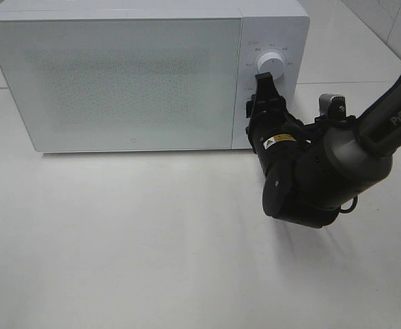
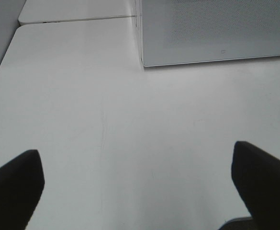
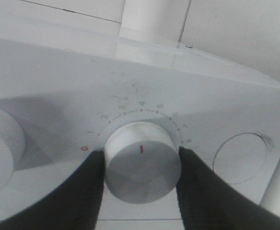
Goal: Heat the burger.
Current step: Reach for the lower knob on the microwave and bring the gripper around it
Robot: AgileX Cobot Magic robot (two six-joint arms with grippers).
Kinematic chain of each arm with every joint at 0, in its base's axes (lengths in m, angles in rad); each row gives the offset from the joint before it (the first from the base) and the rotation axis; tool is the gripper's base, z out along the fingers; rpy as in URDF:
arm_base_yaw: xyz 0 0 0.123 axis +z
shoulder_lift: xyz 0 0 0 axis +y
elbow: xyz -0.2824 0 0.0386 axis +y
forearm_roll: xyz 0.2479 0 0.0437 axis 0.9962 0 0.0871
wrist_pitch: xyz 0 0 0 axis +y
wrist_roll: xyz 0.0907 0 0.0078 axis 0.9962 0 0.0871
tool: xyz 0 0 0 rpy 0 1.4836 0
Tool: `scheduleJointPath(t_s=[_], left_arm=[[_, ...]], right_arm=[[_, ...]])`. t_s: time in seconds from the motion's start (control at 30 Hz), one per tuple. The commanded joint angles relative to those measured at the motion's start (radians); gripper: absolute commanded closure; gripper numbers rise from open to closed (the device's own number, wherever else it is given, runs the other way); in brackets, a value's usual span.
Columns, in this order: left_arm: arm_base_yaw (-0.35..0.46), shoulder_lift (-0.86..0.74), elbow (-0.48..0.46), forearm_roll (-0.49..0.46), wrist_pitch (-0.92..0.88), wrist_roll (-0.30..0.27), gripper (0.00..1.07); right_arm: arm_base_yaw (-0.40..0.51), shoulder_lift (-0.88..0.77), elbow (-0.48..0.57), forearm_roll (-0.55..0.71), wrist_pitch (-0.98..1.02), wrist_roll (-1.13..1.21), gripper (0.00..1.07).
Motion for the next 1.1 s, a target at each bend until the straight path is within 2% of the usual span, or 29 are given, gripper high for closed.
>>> scheduleJointPath(t_s=[0.03, 0.37, 0.93, 1.07, 1.1], left_arm=[[0.000, -0.016, 0.002, -0.007, -0.015, 0.000, 0.07], [0.000, -0.016, 0.002, -0.007, -0.015, 0.000, 0.07], [0.000, -0.016, 0.002, -0.007, -0.015, 0.000, 0.07], [0.000, -0.016, 0.002, -0.007, -0.015, 0.000, 0.07], [0.000, -0.016, 0.002, -0.007, -0.015, 0.000, 0.07]], right_arm=[[-0.001, -0.022, -0.025, -0.007, -0.205, 0.037, 1.03], [-0.001, -0.022, -0.025, -0.005, -0.204, 0.224, 1.02], [-0.001, -0.022, -0.025, -0.008, -0.204, 0.257, 1.01], [-0.001, -0.022, -0.025, 0.007, -0.203, 0.256, 0.95], [-0.001, -0.022, -0.025, 0.015, -0.203, 0.256, 0.90]])
